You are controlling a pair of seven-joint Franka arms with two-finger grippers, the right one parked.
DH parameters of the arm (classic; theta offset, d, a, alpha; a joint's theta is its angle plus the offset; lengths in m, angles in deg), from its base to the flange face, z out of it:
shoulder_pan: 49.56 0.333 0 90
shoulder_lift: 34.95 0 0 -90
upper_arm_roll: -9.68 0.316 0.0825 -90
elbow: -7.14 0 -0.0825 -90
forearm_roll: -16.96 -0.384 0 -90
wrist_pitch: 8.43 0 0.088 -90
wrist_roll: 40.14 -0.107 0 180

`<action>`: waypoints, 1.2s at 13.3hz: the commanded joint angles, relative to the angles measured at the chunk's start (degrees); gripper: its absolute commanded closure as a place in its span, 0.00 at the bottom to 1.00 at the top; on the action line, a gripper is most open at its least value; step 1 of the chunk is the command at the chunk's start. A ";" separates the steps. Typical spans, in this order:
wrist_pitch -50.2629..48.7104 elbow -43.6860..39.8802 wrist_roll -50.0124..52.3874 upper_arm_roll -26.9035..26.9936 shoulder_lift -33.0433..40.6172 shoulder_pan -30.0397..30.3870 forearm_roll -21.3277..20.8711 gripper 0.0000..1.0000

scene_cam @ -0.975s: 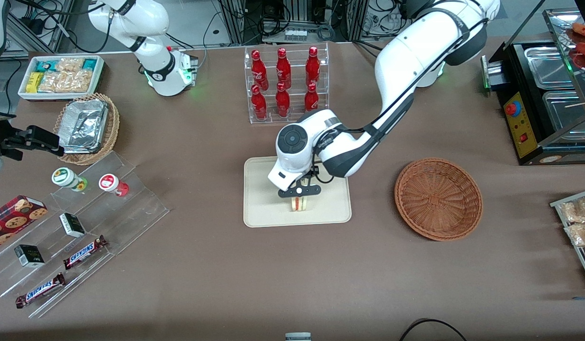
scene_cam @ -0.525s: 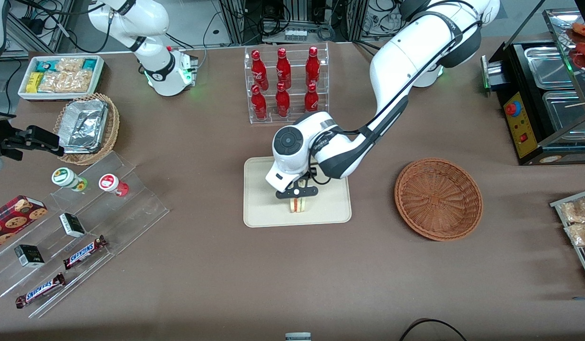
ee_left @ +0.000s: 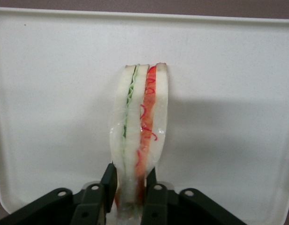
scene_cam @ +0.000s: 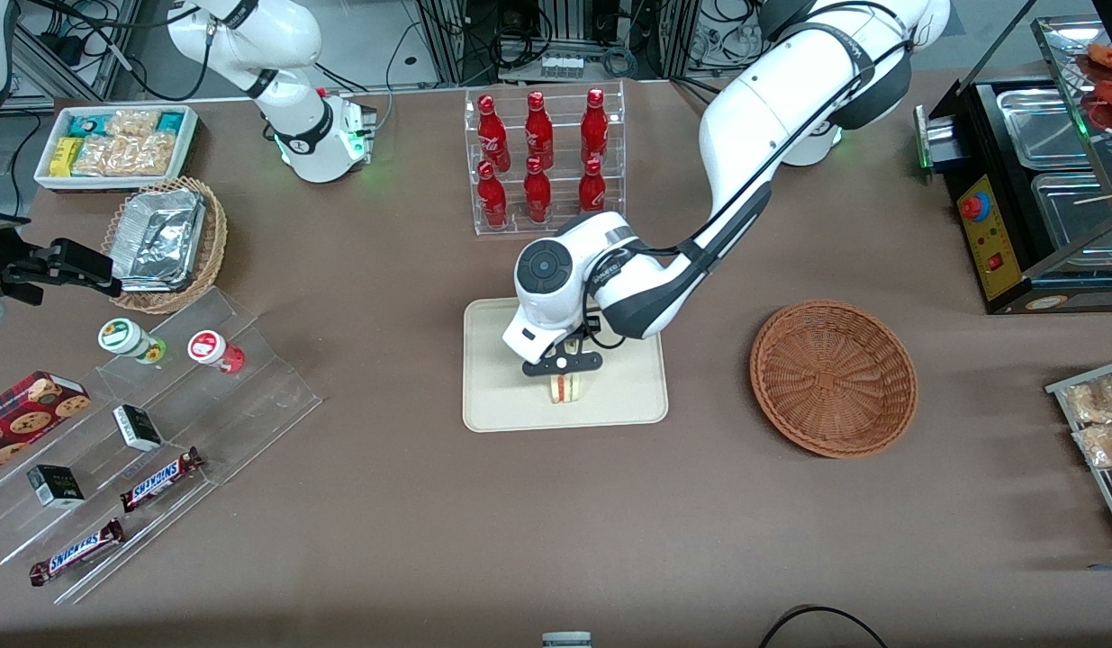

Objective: Place sandwich from basket to tray
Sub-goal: 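Lower the sandwich onto the beige tray with the left gripper, then open the left gripper and raise it off the sandwich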

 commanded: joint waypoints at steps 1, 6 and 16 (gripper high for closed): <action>-1.21 -2.06 0.82 0.52 -0.89 -1.09 -1.40 0.00; -3.39 -3.63 -0.49 0.43 1.21 -0.65 -1.05 0.00; -16.42 -3.31 -14.21 -0.54 13.32 6.27 4.20 0.00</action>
